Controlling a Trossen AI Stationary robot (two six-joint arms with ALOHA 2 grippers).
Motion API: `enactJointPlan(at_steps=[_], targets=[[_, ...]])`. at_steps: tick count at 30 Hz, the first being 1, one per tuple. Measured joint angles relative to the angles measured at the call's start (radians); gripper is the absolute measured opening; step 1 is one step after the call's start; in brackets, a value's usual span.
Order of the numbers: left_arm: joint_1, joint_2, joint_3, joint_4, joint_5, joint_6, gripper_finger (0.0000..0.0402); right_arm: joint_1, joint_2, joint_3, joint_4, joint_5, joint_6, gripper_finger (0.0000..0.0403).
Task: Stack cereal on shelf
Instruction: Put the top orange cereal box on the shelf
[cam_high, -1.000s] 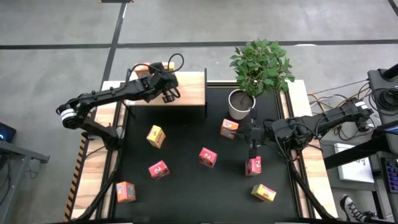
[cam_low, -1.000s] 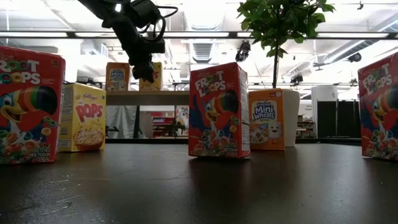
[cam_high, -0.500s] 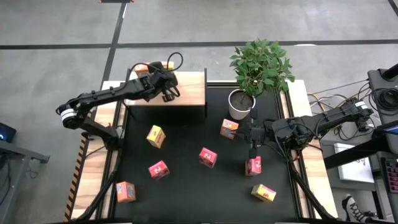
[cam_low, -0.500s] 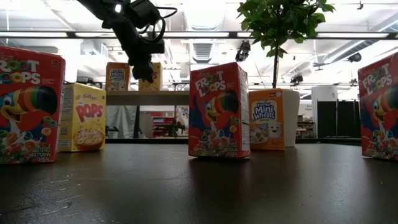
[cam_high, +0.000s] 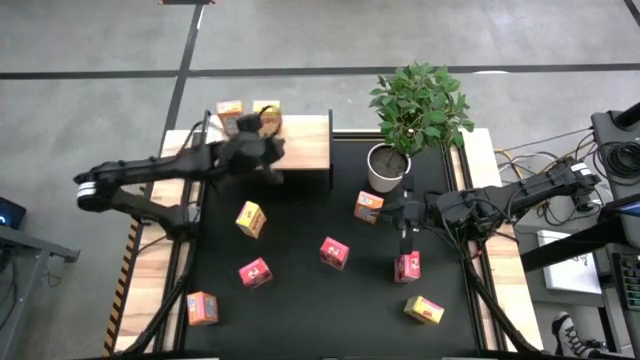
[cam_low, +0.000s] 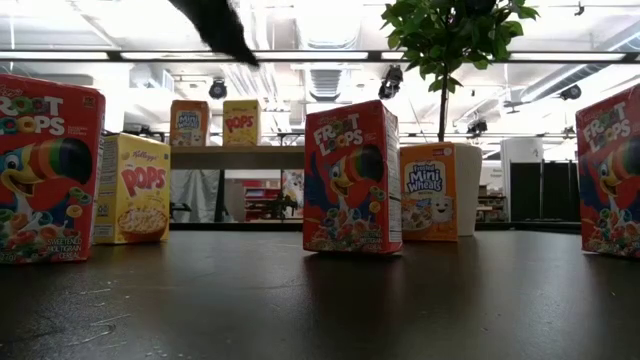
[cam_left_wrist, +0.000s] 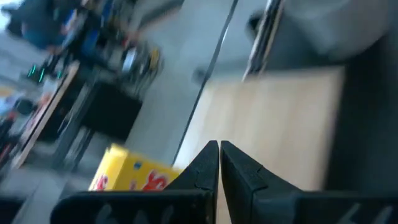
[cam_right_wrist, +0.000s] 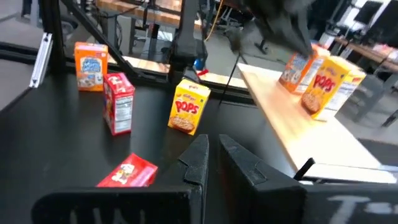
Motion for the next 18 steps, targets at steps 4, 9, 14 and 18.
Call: enactJointPlan(at_steps=[4,9,14,18], targets=[[-0.167,-0.096,-0.001,-0.001,0.022,-0.083,0.0,0.0,0.029,0.0,-0.016,-0.004,0.078,0.0027],[-0.344,-0.19,-0.043,0.0,0.028,-0.155,0.0,0.0,0.087,0.0,-0.022,-0.003,0.184,0.0027],[-0.449,-0.262,-0.123,0.044,0.027,-0.189,0.0,0.0,0.136,0.0,-0.039,-0.001,0.312,0.0027],[-0.484,-0.314,-0.214,0.138,0.027,-0.189,0.0,0.0,0.153,0.024,-0.143,0.0,0.421,0.0027]])
